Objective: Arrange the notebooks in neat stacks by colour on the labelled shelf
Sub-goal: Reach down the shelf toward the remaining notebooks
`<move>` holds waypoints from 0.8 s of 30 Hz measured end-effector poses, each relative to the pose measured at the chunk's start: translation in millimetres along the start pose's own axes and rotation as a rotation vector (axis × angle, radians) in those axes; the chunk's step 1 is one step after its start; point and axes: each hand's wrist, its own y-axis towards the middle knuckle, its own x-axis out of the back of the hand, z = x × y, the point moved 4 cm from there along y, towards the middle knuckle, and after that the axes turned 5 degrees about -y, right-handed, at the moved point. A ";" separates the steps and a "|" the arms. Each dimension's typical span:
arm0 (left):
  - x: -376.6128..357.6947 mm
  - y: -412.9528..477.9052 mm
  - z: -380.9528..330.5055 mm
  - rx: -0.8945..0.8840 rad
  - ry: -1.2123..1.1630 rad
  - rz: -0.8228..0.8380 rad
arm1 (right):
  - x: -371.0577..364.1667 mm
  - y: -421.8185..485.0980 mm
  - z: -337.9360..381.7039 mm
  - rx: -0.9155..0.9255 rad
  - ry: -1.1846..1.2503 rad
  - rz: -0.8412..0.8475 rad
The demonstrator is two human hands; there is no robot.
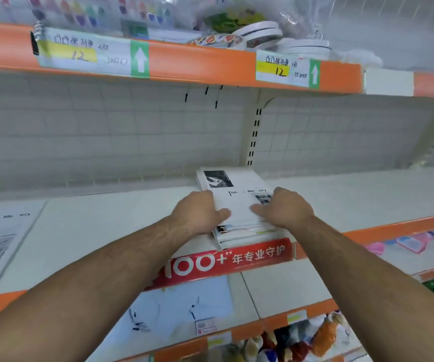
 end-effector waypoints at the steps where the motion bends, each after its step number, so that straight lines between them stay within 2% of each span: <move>1: -1.8 -0.4 -1.3 0.022 -0.015 -0.008 | 1.1 2.7 -0.5 0.011 -0.012 -0.002; 7: -1.0 -0.1 -8.3 0.128 -0.095 -0.042 | 2.7 13.4 -5.7 0.071 -0.033 -0.057; 11: 0.7 1.0 -10.4 0.210 -0.205 -0.059 | 6.2 11.9 -2.3 0.147 -0.022 -0.154; 13: 5.1 1.3 -8.1 0.264 -0.347 -0.091 | 5.7 10.8 -0.3 0.188 -0.019 -0.195; 18: 20.0 -10.0 9.3 0.485 -1.096 -0.182 | -0.1 13.2 0.2 0.157 0.164 -0.152; 21: 23.4 -17.9 10.5 0.510 -1.252 -0.167 | -2.2 16.5 3.2 0.098 0.315 -0.050; 24: 22.4 -22.7 13.8 0.526 -1.263 -0.147 | -3.9 16.0 9.9 0.069 0.507 0.074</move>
